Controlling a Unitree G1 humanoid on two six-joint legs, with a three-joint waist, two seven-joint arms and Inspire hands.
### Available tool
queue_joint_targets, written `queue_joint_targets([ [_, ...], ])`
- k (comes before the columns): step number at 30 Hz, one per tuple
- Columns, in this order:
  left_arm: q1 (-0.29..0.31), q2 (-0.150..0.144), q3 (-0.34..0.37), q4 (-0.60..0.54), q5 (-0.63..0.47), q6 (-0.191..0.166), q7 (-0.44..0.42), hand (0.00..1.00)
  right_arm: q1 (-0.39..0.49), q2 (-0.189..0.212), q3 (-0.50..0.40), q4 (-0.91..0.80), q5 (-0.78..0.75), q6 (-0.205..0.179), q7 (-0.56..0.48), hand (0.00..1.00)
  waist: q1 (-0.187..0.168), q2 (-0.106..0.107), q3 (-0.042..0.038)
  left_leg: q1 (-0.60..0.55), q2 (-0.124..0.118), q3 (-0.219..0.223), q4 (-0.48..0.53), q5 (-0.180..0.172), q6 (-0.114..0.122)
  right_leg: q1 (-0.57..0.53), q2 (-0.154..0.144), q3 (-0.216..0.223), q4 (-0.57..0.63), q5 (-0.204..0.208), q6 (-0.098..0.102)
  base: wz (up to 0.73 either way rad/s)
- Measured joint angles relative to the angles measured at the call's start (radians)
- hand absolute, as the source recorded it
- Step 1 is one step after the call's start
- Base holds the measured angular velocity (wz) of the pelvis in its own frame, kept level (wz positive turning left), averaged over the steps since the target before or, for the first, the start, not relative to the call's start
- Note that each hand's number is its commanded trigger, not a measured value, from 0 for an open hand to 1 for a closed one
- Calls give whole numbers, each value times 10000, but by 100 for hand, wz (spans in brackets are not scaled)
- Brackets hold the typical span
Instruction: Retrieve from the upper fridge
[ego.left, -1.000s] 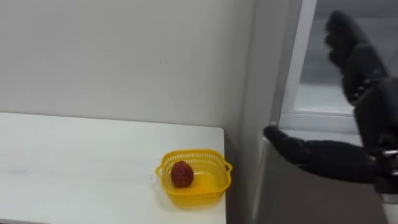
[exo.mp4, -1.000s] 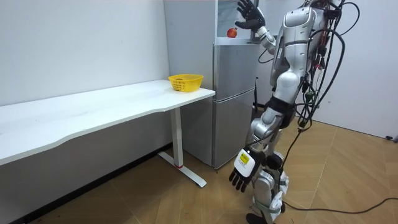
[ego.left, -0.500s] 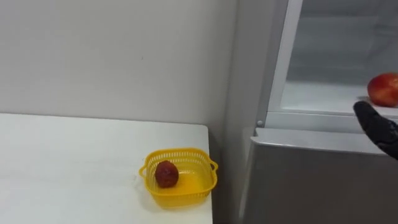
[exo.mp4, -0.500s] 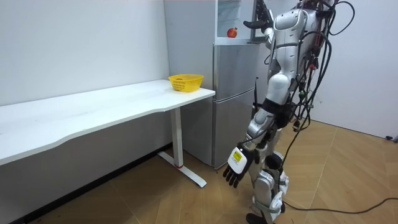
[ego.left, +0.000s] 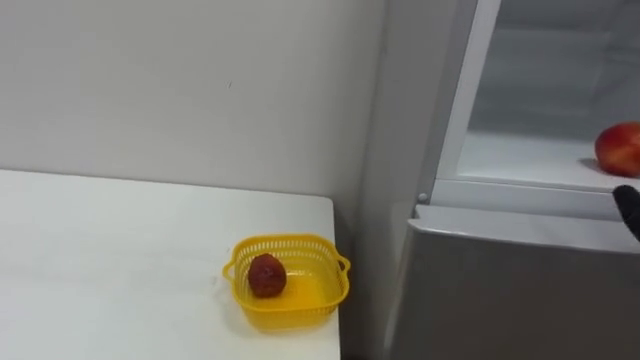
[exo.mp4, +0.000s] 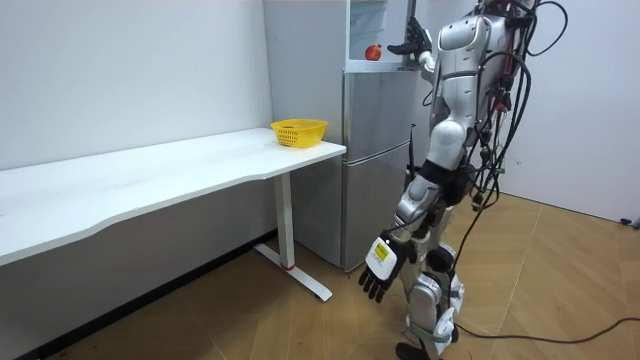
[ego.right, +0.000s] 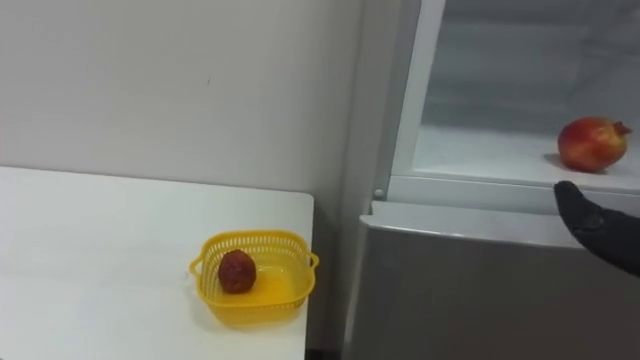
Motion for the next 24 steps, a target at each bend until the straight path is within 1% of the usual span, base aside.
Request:
queue_joint_targets([
  [2,12,15,27,4,9,43,3,0,-280,-305,-23,501,256,106,-89,0,53,-77,39,-8,4,-55,-8,4,-6,5,-27,-105,0,-1,1,8],
  [3,15,14,27,-1,7,106,1,0,-419,-408,-23,692,375,160,-117,0,63,-116,38,-26,9,-55,-14,5,-8,-20,-31,-106,-2,-1,0,0],
  [5,26,14,27,-5,9,210,-13,0,-530,-523,-23,791,670,271,-95,0,119,-165,8,-75,13,-68,-14,6,-10,-63,-37,-119,-13,-1,0,0],
  [6,25,15,28,-17,9,264,-28,0,-605,-567,-21,818,807,353,-56,0,221,-185,-3,-110,13,-78,-3,6,-10,-84,-38,-129,-20,-1,0,0],
  [9,26,46,31,-159,76,406,-186,0,-784,-631,3,1092,917,472,38,0,295,-248,-46,-124,9,-125,-1,6,-10,-94,-38,-165,-21,-1,1,3],
  [10,30,78,32,-263,94,416,-245,0,-920,-703,31,1229,918,634,45,0,299,-292,-69,-141,3,-160,5,6,-10,-111,-36,-209,-14,-1,1,7],
  [11,33,100,51,-360,96,418,-268,0,-1075,-770,34,1301,919,748,60,0,329,-321,-68,-145,1,-170,24,7,-10,-122,-34,-232,-13,-1,0,5],
  [12,45,109,64,-398,96,418,-279,0,-1156,-792,39,1319,918,781,68,0,344,-334,-66,-145,-1,-172,36,8,-10,-130,-35,-232,-14,-1,0,0],
  [13,37,124,120,-409,91,418,-296,0,-1310,-901,89,1441,957,789,98,0,375,-361,-60,-149,-2,-179,54,9,-9,-130,-39,-236,-16,-1,0,0],
  [15,-81,189,259,-407,31,417,-303,0,-1628,-1260,145,2063,1154,812,222,0,514,-470,-33,-148,-6,-181,105,10,-8,-102,-45,-236,-17,-1,0,0],
  [16,-104,221,260,-407,24,417,-303,0,-1689,-1317,145,2203,1201,823,242,0,540,-498,-33,-148,-4,-181,117,10,-8,-93,-42,-236,-19,-1,0,0],
  [17,-112,276,259,-418,30,415,-310,0,-1872,-1354,155,2498,1300,825,270,0,561,-553,-11,-143,0,-184,131,10,-8,-67,-44,-238,-19,-1,0,0],
  [19,-93,338,256,-433,34,415,-389,0,-2086,-1380,156,2902,1384,828,389,0,572,-600,-8,-149,2,-184,139,10,-8,-45,-43,-236,-18,-1,0,0],
  [24,-46,442,261,-475,34,415,-508,0,-2205,-1495,167,3195,1604,845,772,0,530,-607,-12,-225,-12,-188,170,7,-8,-85,-40,-239,-3,-1,0,0],
])
